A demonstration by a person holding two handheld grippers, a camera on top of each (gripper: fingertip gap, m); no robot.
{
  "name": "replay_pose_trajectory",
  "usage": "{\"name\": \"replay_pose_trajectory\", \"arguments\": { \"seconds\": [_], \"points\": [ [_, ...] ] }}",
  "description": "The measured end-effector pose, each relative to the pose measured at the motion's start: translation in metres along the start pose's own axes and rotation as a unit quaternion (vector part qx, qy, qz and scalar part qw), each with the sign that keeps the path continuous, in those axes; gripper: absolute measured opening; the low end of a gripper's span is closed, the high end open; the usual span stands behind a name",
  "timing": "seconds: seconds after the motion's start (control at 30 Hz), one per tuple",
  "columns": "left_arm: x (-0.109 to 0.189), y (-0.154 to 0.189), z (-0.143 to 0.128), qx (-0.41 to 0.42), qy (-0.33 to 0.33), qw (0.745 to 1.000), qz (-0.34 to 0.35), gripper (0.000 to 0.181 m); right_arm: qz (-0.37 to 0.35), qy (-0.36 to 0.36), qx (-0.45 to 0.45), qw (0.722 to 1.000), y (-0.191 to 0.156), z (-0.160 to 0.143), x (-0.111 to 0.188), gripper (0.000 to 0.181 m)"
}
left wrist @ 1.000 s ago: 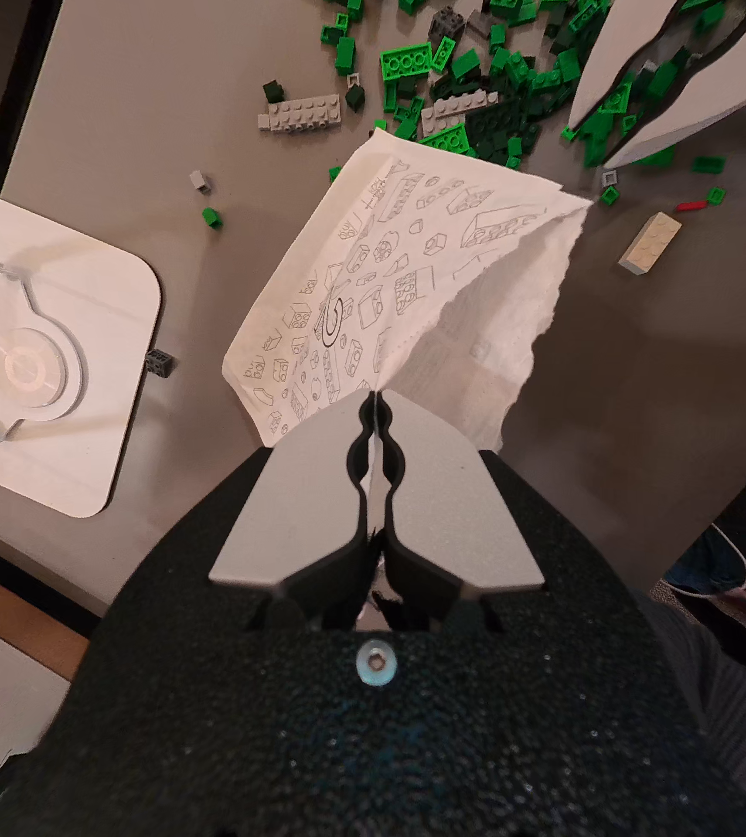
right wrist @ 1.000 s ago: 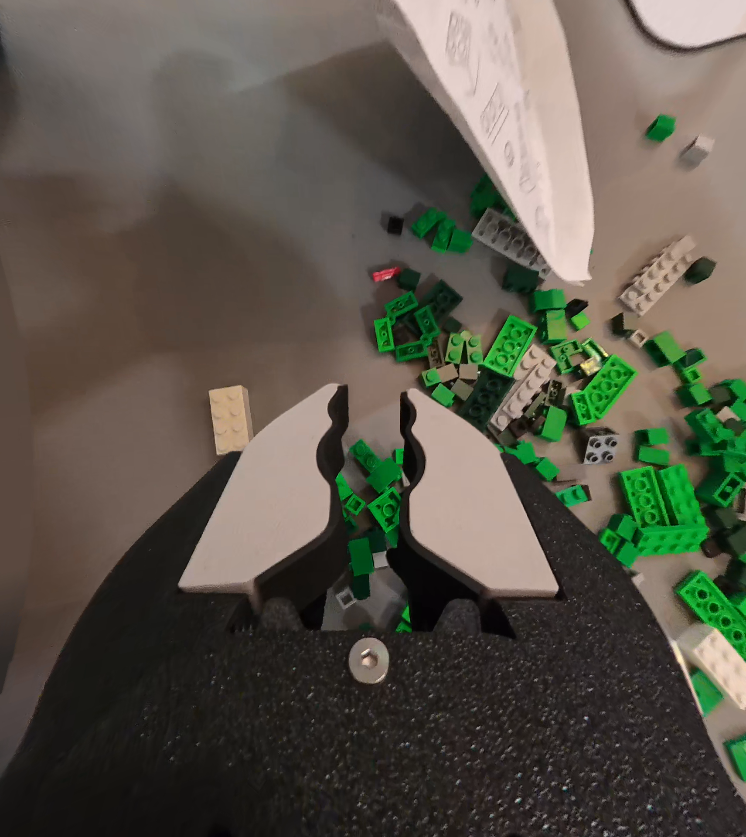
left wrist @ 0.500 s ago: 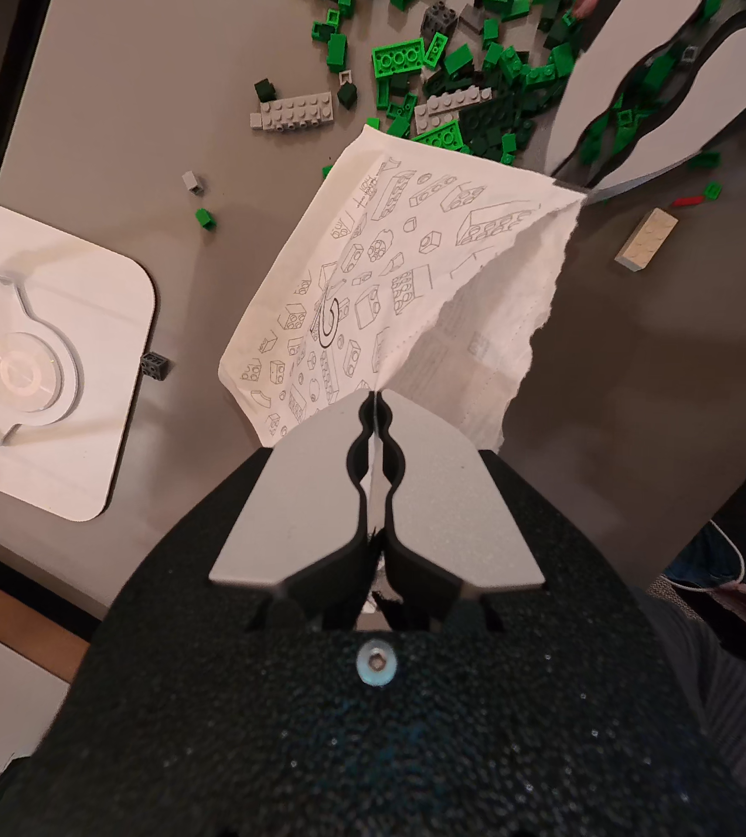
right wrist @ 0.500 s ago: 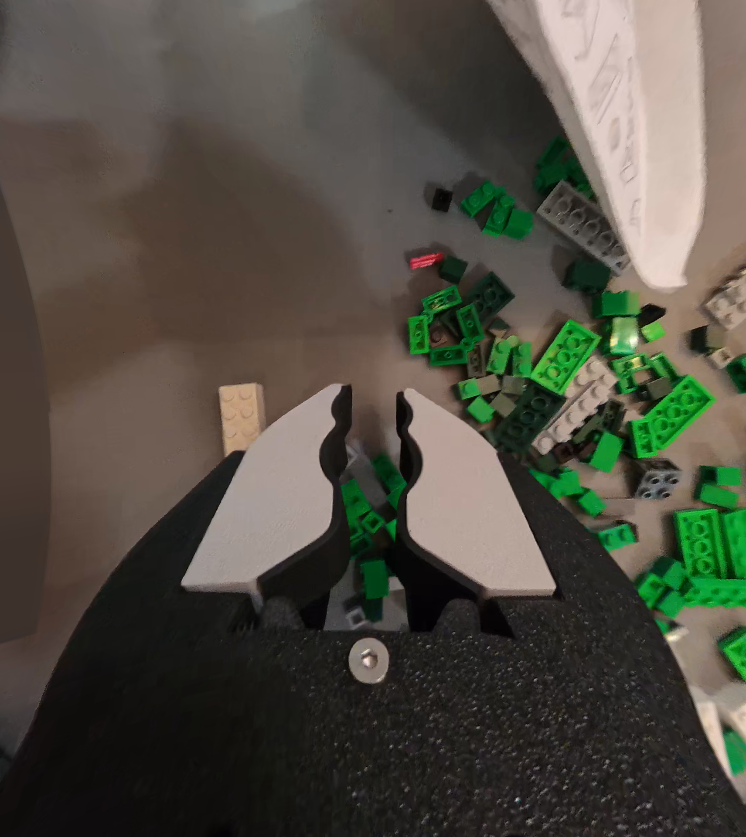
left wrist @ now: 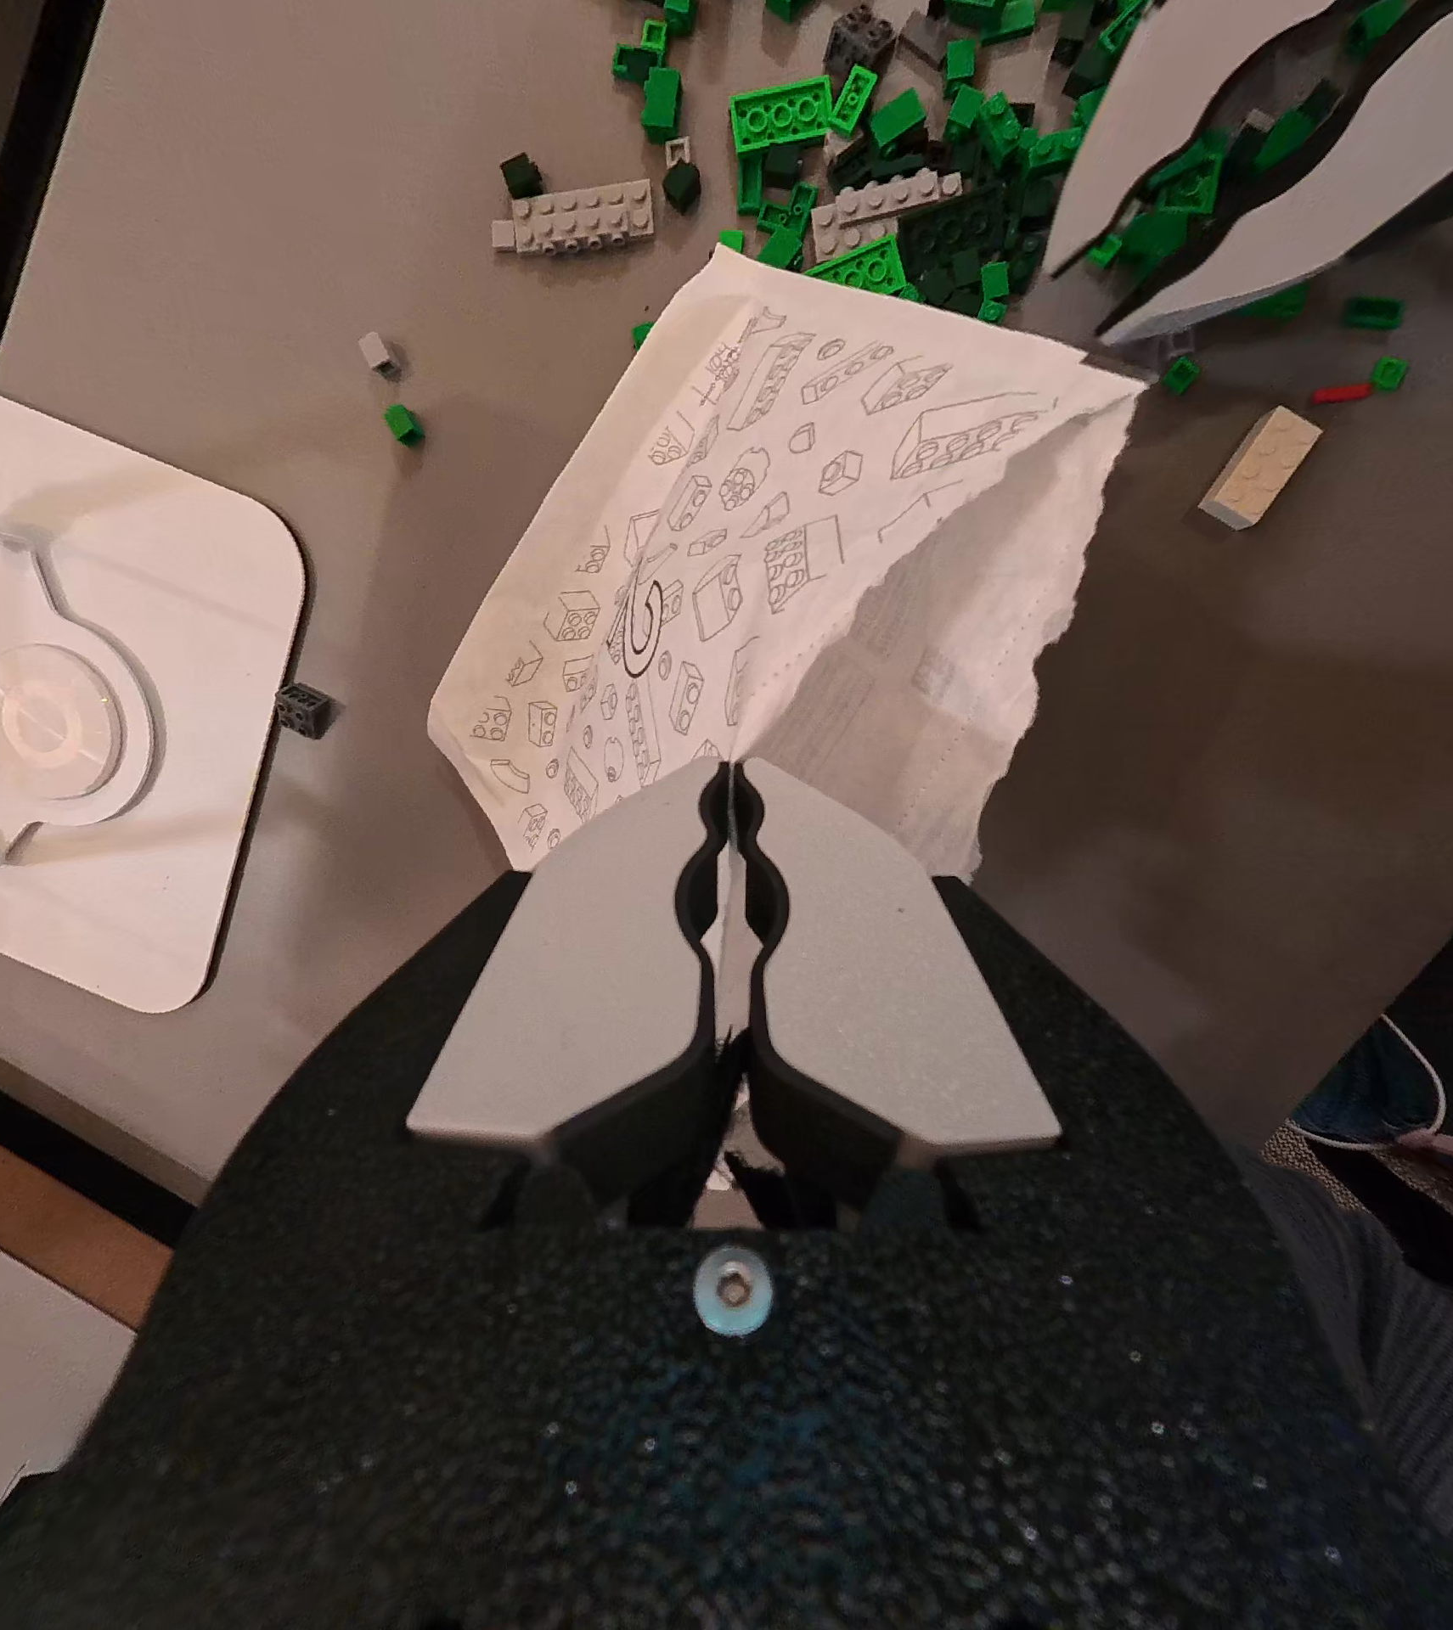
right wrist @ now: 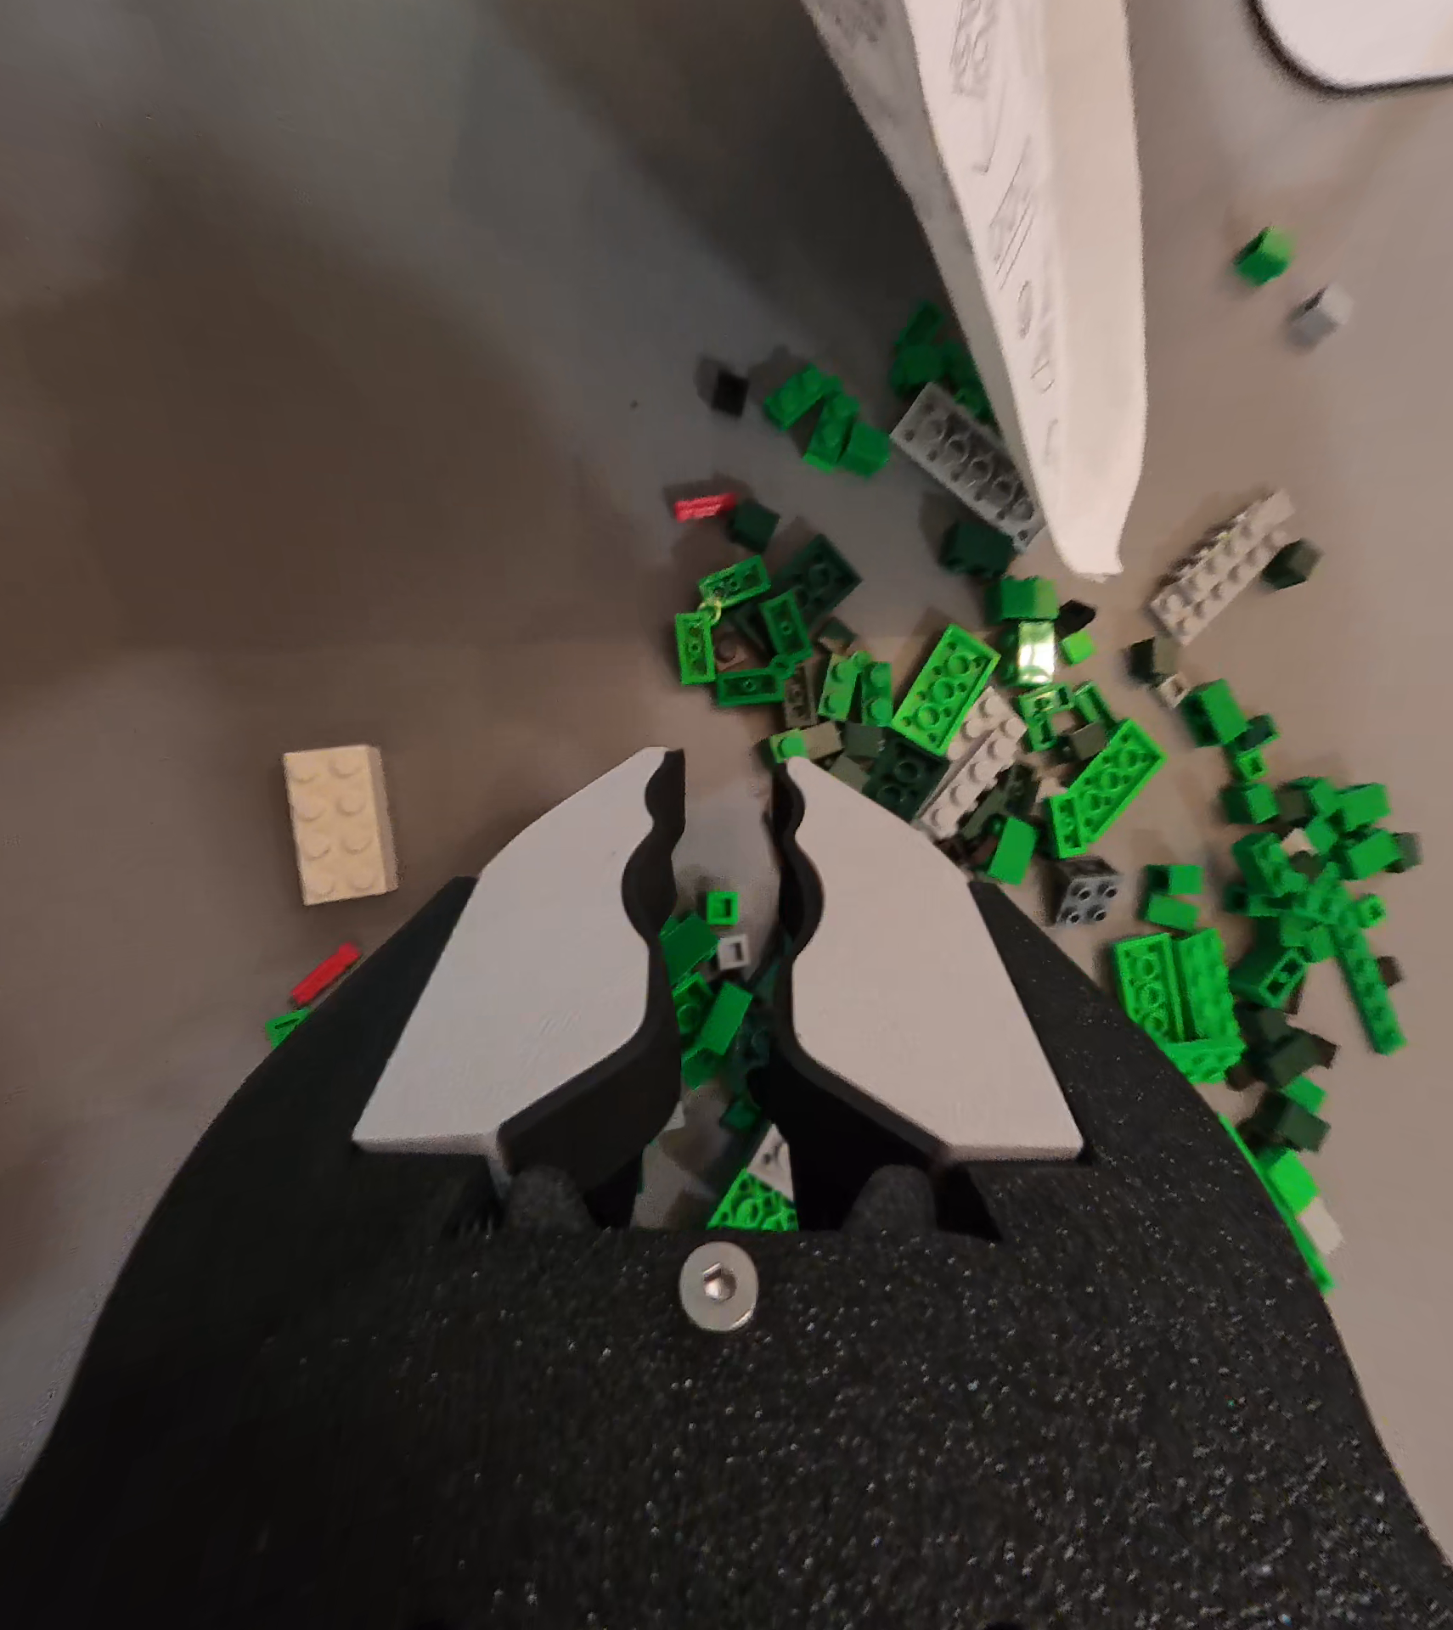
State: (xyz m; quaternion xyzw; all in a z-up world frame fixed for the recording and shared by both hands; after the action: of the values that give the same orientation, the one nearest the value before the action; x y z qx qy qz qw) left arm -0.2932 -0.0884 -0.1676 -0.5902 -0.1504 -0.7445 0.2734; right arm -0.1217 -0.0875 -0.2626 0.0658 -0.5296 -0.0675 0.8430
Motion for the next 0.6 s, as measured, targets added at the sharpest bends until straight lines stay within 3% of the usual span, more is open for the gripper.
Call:
{"name": "replay_pose_trajectory", "arguments": {
  "seconds": [0.03,0.17,0.6],
  "points": [
    [0.0,0.0,0.0,0.0,0.0,1.0,0.0,0.0,-0.01,0.003,0.004,1.0,0.002,0.002,-0.001,0.018],
    [0.0,-0.001,-0.001,0.002,0.001,1.0,0.0,0.0,-0.03,-0.011,0.005,0.999,0.012,0.003,-0.007,0.018],
    [0.002,-0.003,-0.002,0.006,0.005,1.0,0.002,0.0,0.044,-0.054,-0.01,0.997,0.003,-0.004,-0.019,0.017]
  ]
}}
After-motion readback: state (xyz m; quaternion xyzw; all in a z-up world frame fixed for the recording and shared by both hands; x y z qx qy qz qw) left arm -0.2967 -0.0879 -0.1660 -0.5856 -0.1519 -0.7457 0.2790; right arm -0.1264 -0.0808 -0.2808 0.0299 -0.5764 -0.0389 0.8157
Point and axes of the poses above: each gripper's, where its closed fingertips meet, x back along the fingers, z out of its top, y = z × x across the jaws, the point moved 2 cm from there along x, back along the fingers, and after that the axes turned 8 degrees about -y, right-handed, at the moved point
